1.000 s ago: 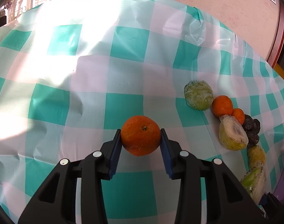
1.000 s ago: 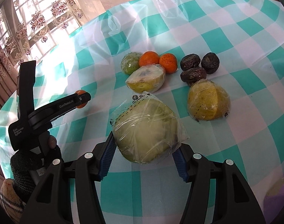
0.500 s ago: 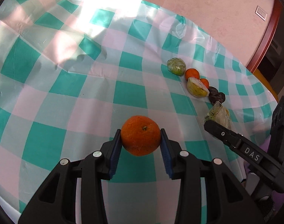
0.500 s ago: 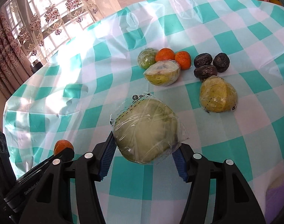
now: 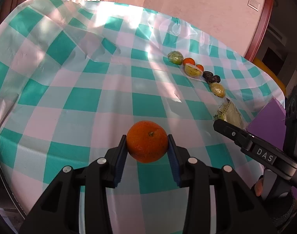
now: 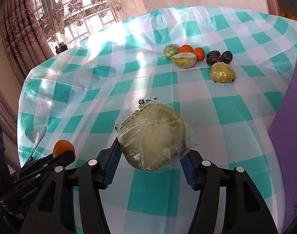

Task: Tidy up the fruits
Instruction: 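Carry the orange and bagged cabbage with both tools toward the purple box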

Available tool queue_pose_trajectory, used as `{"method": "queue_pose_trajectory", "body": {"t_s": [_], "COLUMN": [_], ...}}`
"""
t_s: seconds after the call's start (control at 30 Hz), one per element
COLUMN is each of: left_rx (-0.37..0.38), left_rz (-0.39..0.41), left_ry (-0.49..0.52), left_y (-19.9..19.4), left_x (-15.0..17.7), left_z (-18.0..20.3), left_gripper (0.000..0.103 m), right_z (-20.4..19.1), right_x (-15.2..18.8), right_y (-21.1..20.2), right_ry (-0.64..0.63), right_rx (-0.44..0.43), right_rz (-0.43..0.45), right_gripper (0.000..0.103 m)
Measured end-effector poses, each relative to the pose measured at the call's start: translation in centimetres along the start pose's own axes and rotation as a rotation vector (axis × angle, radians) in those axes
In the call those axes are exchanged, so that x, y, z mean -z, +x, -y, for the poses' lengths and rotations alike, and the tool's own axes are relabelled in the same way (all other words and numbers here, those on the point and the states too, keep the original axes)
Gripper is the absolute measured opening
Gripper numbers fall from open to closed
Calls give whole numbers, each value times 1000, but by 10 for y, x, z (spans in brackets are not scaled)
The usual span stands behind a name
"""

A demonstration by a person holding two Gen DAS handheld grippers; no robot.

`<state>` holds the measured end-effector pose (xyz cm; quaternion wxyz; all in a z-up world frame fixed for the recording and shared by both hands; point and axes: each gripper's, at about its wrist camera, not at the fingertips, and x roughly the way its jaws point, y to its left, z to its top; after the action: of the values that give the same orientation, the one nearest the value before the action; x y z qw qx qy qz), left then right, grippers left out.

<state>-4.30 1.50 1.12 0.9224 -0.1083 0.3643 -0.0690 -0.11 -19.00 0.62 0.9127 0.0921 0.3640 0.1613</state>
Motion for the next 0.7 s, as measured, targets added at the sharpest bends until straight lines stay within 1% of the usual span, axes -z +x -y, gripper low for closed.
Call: {"method": "queue_pose_trajectory", "body": {"t_s": [0.1,0.2,0.33,0.47,0.53,0.7], "left_rx": [-29,-55,-63,-60,-59,-36], "left_rz": [1,4,5,27,37,65], "left_ry": [17,56,104,145,174,258], "left_y": [-6,-14,-23,-36,-43,-60], "left_x": [4,12,20,19,17,9], "left_z": [3,10,24,42,55,99], "left_gripper": [40,40,40,40,40,40], "right_z": [-4,-10,-15,-7,-2,23], "right_x": [9,18,18,13,12,5], "right_y": [-12,-31,-62,-97,-115,-159], "right_ry": [3,4,-20,3,8,60], "right_rx": [-7,-43,-33,-26,-9,16], "right_rz": [1,15,48,89,111,152], "right_gripper": [57,57,57,57,57,57]}}
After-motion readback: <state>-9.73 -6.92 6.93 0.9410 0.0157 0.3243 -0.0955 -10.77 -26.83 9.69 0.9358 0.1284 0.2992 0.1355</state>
